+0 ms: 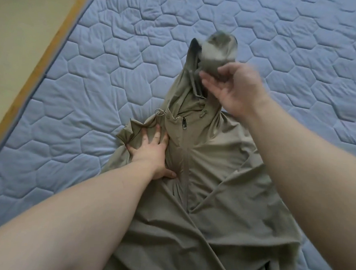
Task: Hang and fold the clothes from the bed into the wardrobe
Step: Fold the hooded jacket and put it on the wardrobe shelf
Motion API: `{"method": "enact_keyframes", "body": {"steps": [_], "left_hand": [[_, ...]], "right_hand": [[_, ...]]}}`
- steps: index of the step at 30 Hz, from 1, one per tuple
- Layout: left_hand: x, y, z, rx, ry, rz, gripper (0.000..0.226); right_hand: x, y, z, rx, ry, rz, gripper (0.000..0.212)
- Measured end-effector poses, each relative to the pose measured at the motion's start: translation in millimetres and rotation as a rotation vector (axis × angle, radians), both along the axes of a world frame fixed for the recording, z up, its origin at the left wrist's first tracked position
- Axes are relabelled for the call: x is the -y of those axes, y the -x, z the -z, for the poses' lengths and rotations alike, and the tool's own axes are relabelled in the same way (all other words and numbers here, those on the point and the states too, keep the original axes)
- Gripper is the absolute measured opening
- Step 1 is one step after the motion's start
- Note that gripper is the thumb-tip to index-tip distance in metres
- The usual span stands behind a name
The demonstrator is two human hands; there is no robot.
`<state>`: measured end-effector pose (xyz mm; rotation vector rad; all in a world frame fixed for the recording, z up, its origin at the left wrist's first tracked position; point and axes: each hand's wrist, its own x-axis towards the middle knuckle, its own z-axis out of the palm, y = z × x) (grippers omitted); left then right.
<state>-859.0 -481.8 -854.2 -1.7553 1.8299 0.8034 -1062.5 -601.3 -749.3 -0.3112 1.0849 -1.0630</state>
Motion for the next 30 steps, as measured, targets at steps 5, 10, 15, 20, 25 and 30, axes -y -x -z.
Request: {"method": "enact_keyframes", "body": {"steps": [5,10,15,20,25,30], "left_hand": [[-0.2,-1.6,0.0,-0.001,0.0,0.006,0.135],[-8.1,2.8,-11.0,0.017,0.032,-0.263,0.101],[-11.1,-12.4,2.4,0.013,0.074,0.086,0.101],[5.2,-29.8,-22.3,0.09,0.044,0.366,0.096],[33.9,-49.2,-80.3,-0.01,0.4,0.185,0.016],[43.7,-54.6,-61.7,0.141,0.526,-0.072,0.054]], "right_hand": [[-125.5,22.9,3.7,-0.39,0.282,-0.383,0.045],[-191.2,53.8,31.7,-1.318,0.221,-1.242,0.03],[-201.8,34.9,40.8,-1.306,0.242,-0.481,0.015],[-205.3,3.5,54.2,-1.478,0.423,-0.999,0.04],[-157.3,26.6,40.5,-1.768,0.419,-0.606,0.031],[-110.3,74.4,35.5,-1.787,-0.026,-0.654,0.073]]}}
